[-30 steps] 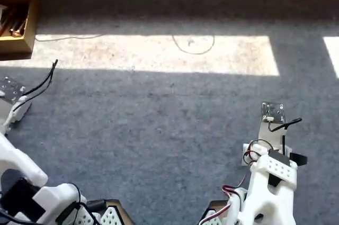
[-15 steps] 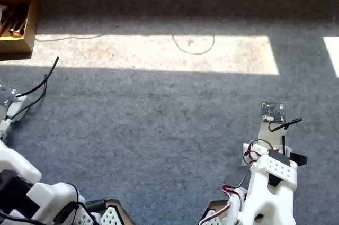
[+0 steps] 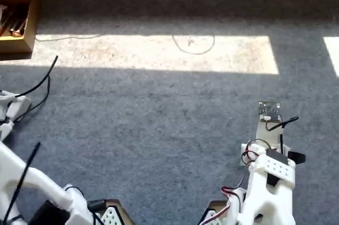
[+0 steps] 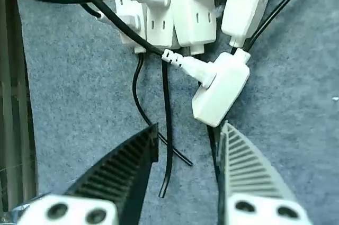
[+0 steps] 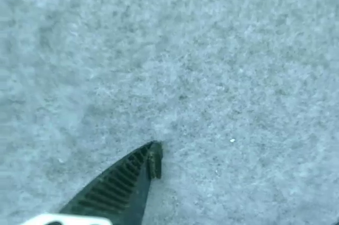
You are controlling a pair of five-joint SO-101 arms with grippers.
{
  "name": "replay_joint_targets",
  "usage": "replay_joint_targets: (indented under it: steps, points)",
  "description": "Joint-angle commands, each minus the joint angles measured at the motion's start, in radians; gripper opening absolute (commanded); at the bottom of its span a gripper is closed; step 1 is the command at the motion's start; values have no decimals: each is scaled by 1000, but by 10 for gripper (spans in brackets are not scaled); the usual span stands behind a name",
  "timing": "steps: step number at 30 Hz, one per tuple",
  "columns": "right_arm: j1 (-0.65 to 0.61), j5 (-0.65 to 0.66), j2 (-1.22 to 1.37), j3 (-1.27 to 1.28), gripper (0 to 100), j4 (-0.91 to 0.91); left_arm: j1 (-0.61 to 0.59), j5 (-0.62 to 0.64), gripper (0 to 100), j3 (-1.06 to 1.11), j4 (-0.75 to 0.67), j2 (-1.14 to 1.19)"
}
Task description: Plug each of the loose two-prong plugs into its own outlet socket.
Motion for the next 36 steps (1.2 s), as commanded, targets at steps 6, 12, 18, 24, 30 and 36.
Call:
replay_joint_targets:
  steps: [6,12,18,24,30,36]
  points:
    - [-208,-14,-147,-421,416,544,326,431,185,-113,315,-444]
    - [-219,-106,-418,-532,33,731,605,535,183,-64,445,-645]
    - [-272,-44,-722,-309,18,707,670,589,182,228,310,-662]
    - [-282,-80,-1082,-107,7,656,671,600,182,507,35,-662]
    - [-344,-104,-1106,142,7,449,719,600,182,682,-152,-664]
    - [-308,-140,-1148,311,7,309,820,677,181,792,-238,-664]
